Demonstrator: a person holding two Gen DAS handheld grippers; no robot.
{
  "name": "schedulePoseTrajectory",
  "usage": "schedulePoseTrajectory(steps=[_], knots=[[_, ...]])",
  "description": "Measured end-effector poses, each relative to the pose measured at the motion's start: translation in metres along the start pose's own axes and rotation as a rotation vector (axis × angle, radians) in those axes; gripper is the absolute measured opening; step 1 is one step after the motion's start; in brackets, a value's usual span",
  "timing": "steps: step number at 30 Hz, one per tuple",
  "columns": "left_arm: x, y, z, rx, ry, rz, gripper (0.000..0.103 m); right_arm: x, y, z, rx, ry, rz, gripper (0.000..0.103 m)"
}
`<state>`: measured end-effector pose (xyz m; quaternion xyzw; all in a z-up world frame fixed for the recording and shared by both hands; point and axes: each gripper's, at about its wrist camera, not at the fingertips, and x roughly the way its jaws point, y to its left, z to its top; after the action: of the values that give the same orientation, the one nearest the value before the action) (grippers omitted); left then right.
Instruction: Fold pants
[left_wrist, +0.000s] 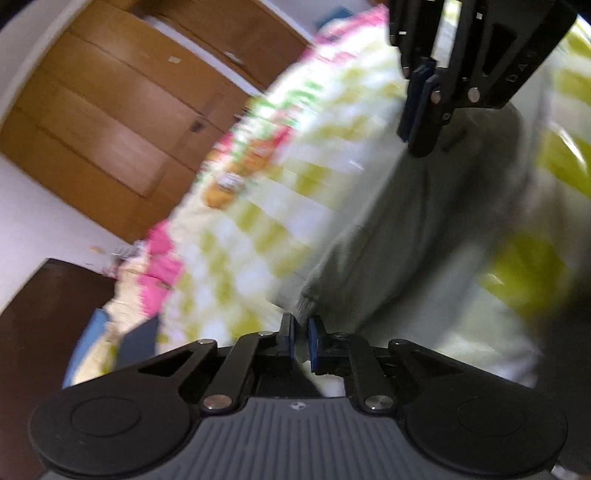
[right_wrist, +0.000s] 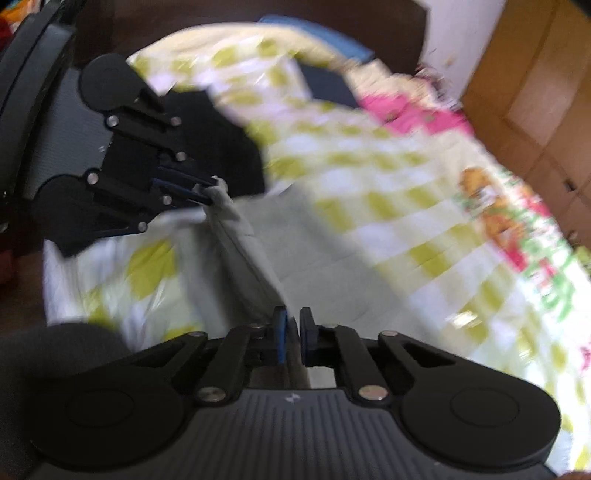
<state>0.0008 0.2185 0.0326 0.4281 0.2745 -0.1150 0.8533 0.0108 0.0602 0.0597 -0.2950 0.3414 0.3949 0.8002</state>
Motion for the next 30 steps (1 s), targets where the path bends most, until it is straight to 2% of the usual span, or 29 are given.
schedulePoseTrajectory(steps=[2, 3, 5, 8, 11, 16, 18, 20, 23, 25, 26, 30], knots=[[-0.004, 0.006, -0.002, -0.023, -0.02, 0.053, 0.019, -0.012, 0.001, 0.003, 0.009, -0.06, -0.034, 0.007], [-0.003, 0.002, -0.007, -0.026, -0.017, 0.056, 0.019, -0.01, 0.007, 0.0, 0.013, -0.058, -0.02, 0.007], [0.007, -0.015, -0.02, -0.03, 0.042, -0.006, 0.019, 0.012, 0.026, -0.015, -0.009, 0.011, 0.013, 0.006], [0.012, -0.048, -0.04, 0.04, 0.125, -0.059, 0.019, 0.042, 0.056, -0.042, -0.033, 0.125, 0.103, 0.007], [-0.007, -0.055, -0.048, 0.003, 0.143, -0.093, 0.02, 0.031, 0.074, -0.048, -0.067, 0.102, 0.147, 0.009], [-0.032, -0.045, -0.036, -0.032, 0.09, -0.05, 0.024, 0.018, 0.071, -0.04, -0.056, 0.039, 0.113, 0.02], [-0.032, -0.044, -0.029, -0.017, 0.064, -0.018, 0.024, 0.018, 0.07, -0.038, -0.067, 0.036, 0.095, 0.037], [-0.028, -0.046, -0.025, 0.026, 0.044, -0.004, 0.025, 0.023, 0.069, -0.039, -0.095, 0.037, 0.096, 0.043], [-0.014, -0.056, -0.025, 0.143, 0.037, 0.004, 0.029, 0.035, 0.068, -0.04, -0.135, 0.063, 0.081, 0.039], [-0.006, -0.058, -0.025, 0.197, 0.04, -0.002, 0.029, 0.044, 0.061, -0.037, -0.116, 0.093, 0.077, 0.024], [-0.002, -0.057, -0.025, 0.209, 0.041, -0.012, 0.029, 0.047, 0.056, -0.035, -0.092, 0.101, 0.083, 0.012], [-0.007, -0.052, -0.024, 0.277, 0.041, -0.067, 0.029, 0.04, 0.037, -0.024, -0.046, 0.087, 0.085, 0.007]])
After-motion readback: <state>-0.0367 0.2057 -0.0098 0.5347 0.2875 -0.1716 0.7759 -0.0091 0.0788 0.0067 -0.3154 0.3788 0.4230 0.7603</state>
